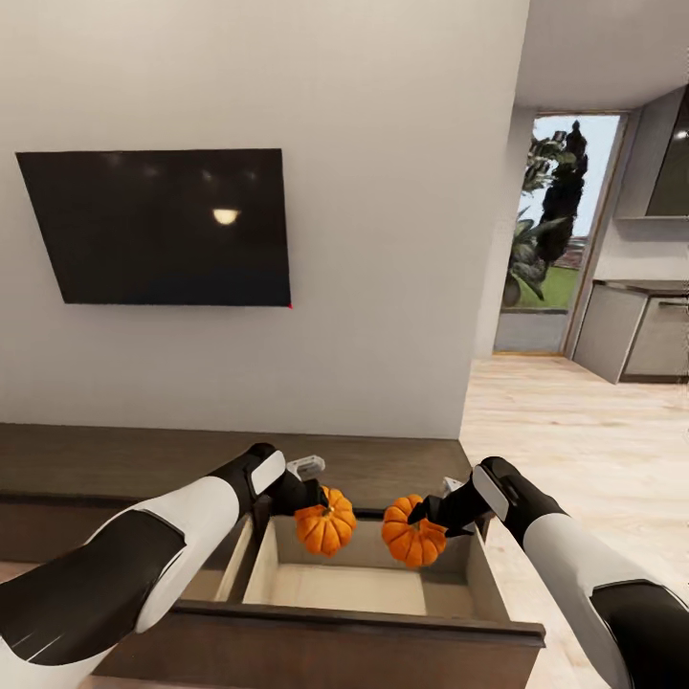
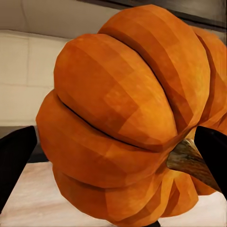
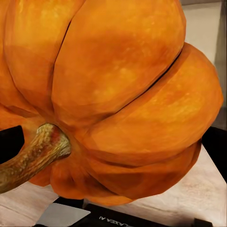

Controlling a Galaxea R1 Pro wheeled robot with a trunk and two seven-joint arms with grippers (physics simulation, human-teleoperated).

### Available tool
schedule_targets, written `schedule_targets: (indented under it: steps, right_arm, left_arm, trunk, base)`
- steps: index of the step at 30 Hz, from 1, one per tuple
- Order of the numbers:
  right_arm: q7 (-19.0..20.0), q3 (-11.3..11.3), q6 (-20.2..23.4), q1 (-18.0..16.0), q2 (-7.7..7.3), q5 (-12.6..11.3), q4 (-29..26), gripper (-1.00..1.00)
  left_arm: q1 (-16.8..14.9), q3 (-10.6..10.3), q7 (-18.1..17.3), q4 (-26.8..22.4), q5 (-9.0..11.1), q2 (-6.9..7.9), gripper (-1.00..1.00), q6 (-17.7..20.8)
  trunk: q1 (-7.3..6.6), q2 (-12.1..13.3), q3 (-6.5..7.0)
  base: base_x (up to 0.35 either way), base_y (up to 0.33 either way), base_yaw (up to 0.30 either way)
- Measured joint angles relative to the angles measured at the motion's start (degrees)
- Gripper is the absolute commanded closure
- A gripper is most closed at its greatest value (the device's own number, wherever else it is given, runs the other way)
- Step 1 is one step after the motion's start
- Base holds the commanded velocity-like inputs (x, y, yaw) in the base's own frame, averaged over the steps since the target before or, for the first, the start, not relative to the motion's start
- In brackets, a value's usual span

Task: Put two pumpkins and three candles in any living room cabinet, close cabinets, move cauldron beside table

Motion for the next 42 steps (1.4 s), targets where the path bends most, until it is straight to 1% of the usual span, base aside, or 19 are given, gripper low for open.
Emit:
schedule_targets:
  steps: [2, 6, 11, 23, 26, 35, 39, 42]
  right_arm:
    - [0.0, 0.0, 0.0, 0.0, 0.0, -0.2, 0.0, 1.0]
    - [0.0, 0.0, 0.0, 0.0, 0.0, -0.2, 0.0, 1.0]
    - [0.1, 0.1, 0.0, 0.0, 0.02, -0.1, 0.0, 1.0]
    - [-0.1, 0.0, 0.0, 0.0, 0.01, -0.2, 0.1, 1.0]
    - [-0.1, -0.1, 0.0, 0.0, 0.0, -0.3, 0.1, 1.0]
    - [0.1, 0.0, 0.0, 0.0, 0.0, 0.1, 0.2, 1.0]
    - [0.1, 0.0, 0.0, 0.0, 0.0, -0.2, 0.2, 1.0]
    - [0.1, 0.1, 0.0, 0.0, 0.02, 0.2, 0.2, 1.0]
  left_arm:
    - [0.0, 0.4, 0.0, 0.1, 0.3, -0.43, 1.0, 0.0]
    - [0.0, 0.3, -0.1, 0.1, 0.1, -0.67, 1.0, 0.0]
    - [0.0, 0.3, -0.1, 0.1, 0.1, -0.74, 1.0, 0.0]
    - [0.0, 0.2, -0.2, 0.0, 0.1, -0.91, 1.0, 0.0]
    - [0.0, 0.1, -0.2, 0.0, 0.1, -0.93, 1.0, 0.0]
    - [0.0, 0.2, -0.2, 0.0, 0.1, -0.93, 1.0, -0.1]
    - [0.0, 0.2, -0.2, 0.0, 0.1, -0.9, 1.0, -0.1]
    - [0.0, 0.3, -0.2, 0.1, 0.3, -0.87, 1.0, 0.0]
  trunk:
    - [0.0, 0.0, 0.0]
    - [0.01, 0.0, 0.0]
    - [0.01, 0.0, -0.18]
    - [0.01, 0.0, -1.11]
    - [0.01, 0.0, -1.37]
    - [0.01, 0.0, -1.87]
    - [0.01, 0.0, -1.93]
    - [0.0, 0.0, -2.02]
  base:
    - [0.022, 0.0, -0.017]
    - [0.007, 0.0, -0.004]
    - [0.001, 0.0, 0.094]
    - [0.0, 0.0, 0.123]
    - [0.0, 0.0, -0.108]
    - [0.0, 0.0, -0.225]
    - [0.0, 0.0, -0.051]
    - [0.084, 0.0, 0.105]
